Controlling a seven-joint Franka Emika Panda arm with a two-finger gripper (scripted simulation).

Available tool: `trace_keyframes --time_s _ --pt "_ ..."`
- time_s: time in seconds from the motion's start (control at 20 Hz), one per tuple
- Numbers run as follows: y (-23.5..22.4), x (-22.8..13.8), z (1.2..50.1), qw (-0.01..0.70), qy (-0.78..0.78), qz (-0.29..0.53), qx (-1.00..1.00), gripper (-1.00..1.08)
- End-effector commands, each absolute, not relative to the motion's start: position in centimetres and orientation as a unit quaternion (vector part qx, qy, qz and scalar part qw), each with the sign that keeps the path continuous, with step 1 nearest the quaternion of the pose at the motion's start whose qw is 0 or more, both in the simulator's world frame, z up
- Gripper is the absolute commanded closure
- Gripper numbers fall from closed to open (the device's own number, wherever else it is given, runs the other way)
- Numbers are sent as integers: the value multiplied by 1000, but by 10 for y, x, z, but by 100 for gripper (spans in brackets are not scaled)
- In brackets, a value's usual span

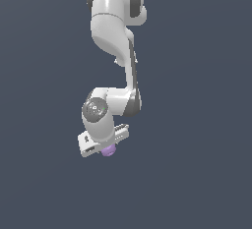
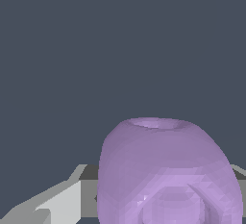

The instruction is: Pick up the object and move it to a goal position.

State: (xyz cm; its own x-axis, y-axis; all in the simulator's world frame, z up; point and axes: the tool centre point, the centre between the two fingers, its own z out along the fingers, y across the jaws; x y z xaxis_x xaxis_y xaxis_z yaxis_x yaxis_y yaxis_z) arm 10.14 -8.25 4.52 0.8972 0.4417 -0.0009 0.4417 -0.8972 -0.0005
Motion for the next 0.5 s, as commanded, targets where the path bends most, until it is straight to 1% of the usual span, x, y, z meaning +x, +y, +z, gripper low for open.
trace_keyframes --time_s 0.0,0.45 --pt "-82 98 51 0 -227 0 -974 108" --pt "-77 74 89 0 -227 0 -974 108"
